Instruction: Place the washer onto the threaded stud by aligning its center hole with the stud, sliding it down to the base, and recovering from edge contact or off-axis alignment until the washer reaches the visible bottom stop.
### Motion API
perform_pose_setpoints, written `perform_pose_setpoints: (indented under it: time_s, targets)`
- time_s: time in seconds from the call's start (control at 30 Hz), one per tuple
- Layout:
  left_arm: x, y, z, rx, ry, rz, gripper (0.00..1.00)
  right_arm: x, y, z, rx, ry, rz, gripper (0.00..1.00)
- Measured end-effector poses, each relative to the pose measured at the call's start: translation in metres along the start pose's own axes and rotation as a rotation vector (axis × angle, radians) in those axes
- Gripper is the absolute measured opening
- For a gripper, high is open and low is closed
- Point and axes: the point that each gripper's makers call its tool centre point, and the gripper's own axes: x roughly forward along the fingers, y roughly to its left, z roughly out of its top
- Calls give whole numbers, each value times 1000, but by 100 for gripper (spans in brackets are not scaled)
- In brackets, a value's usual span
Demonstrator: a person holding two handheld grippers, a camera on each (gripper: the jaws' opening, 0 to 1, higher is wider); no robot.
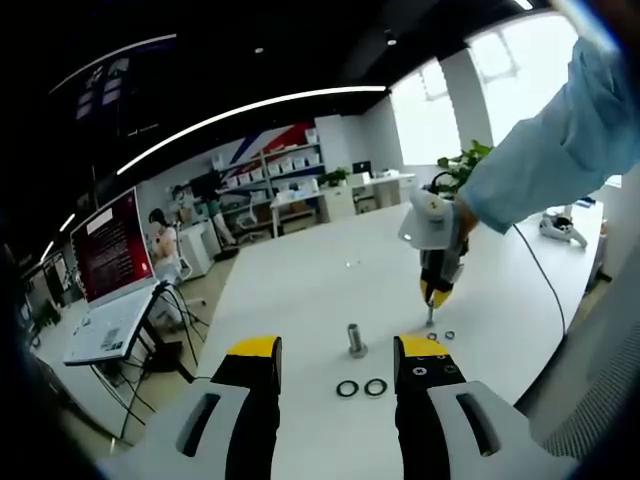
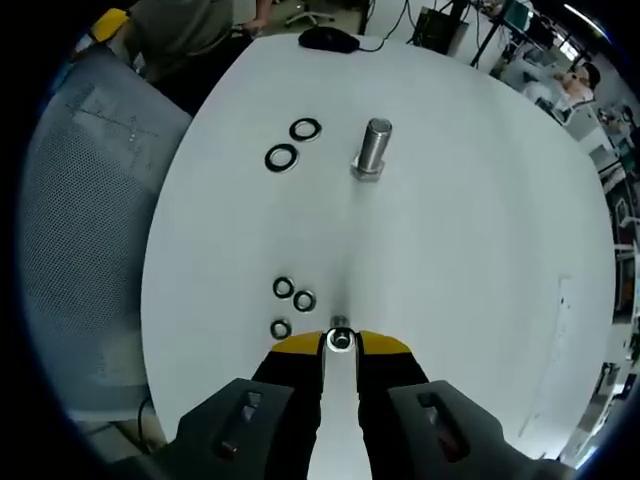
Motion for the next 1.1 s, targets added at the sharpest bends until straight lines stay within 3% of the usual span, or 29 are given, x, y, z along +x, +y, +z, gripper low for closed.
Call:
perform_pose_setpoints:
  time_s: [0.13, 0.23, 0.4, 0.53, 1.1]
  targets:
    - [0, 0, 0, 0, 0, 3, 43, 1, 3, -2, -23, -6, 17, 13]
    - [0, 0, 0, 1, 2, 2, 43, -2, 1, -1, -31, -20, 2, 22]
    - [0, 0, 0, 3, 3, 2, 43, -7, -3, 1, -14, -33, -8, 17]
    - [0, 0, -1, 5, 5, 1, 43, -8, -4, 2, -12, -38, -17, 8]
    - [1, -2, -2, 10, 13, -6, 43, -11, 2, -10, -10, -12, 13, 7]
